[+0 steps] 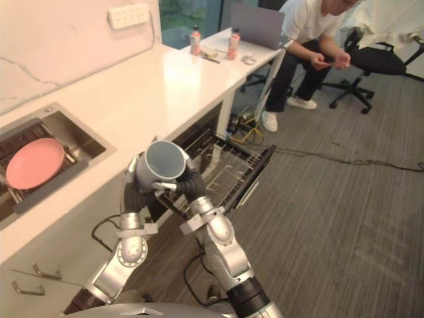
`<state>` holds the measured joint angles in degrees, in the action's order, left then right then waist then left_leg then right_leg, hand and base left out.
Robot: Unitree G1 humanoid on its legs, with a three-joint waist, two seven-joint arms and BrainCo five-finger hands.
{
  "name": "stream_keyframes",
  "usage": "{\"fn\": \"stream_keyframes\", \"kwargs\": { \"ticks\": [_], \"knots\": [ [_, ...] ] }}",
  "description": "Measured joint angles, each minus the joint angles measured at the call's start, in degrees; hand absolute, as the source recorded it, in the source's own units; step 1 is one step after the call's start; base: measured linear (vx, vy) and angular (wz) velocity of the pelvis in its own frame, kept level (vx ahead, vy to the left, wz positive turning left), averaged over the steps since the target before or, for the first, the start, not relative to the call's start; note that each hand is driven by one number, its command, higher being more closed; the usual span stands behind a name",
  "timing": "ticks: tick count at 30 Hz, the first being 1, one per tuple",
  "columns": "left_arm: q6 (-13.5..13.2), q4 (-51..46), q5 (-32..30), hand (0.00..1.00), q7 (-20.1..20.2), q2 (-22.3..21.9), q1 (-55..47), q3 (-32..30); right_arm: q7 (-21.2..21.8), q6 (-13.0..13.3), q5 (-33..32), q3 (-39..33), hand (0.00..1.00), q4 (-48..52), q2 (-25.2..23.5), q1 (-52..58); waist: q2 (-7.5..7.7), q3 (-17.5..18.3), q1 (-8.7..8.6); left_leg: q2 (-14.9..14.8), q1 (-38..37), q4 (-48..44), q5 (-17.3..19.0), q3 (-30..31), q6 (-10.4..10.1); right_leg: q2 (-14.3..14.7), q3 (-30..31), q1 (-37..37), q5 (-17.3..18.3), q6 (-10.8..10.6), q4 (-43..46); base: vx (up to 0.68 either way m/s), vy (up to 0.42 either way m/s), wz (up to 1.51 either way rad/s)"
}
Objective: Walk over to the sink, pick up the cup, carry it to the dishwasher, place the cup inside the dishwasher, then close the dishwasher door
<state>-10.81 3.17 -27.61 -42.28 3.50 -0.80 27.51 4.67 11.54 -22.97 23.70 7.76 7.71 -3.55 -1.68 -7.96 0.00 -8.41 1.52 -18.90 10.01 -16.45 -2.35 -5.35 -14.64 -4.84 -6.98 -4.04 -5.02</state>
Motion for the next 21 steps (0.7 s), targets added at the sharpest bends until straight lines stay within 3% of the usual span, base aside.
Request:
{"fn": "stream_keyframes", "kwargs": {
  "ticks": [5, 14, 21],
  "knots": [
    [-0.35, 2.37, 3.48, 0.0, 0.77, -0.01, -1.42, 1.9, -4.06, 0.02, 3.07, -1.9, 1.0, 0.23, -0.57, -0.18, -0.01, 0.01, 0.07, 0.0, -0.51, 0.01, -0.02, -0.66, -0.02, -0.01, 0.58, -0.04, -0.21, -0.3, 0.0, 0.0, 0.002, -0.05],
    [-1.71, 3.57, 7.93, 0.0, 1.81, -0.18, -3.41, -0.08, -11.1, -0.72, 6.58, -9.36, 1.0, 0.25, -0.52, -0.1, -0.03, 0.03, 0.02, 0.02, -0.59, 0.34, -0.04, -0.75, -0.01, -0.05, 0.73, -0.05, 0.11, -0.04, -0.01, -0.01, 0.0, 0.0],
    [-2.82, 4.65, 13.21, 0.0, 3.5, -0.21, -5.0, -3.38, -12.99, -2.11, 6.89, -15.89, 1.0, 0.17, -0.55, 0.76, -0.03, 0.03, 0.15, 0.02, -0.59, -0.05, -0.03, -0.59, -0.01, -0.13, 0.43, -0.34, -0.25, -0.41, -0.01, 0.0, 0.0, 0.01]
  ]
}}
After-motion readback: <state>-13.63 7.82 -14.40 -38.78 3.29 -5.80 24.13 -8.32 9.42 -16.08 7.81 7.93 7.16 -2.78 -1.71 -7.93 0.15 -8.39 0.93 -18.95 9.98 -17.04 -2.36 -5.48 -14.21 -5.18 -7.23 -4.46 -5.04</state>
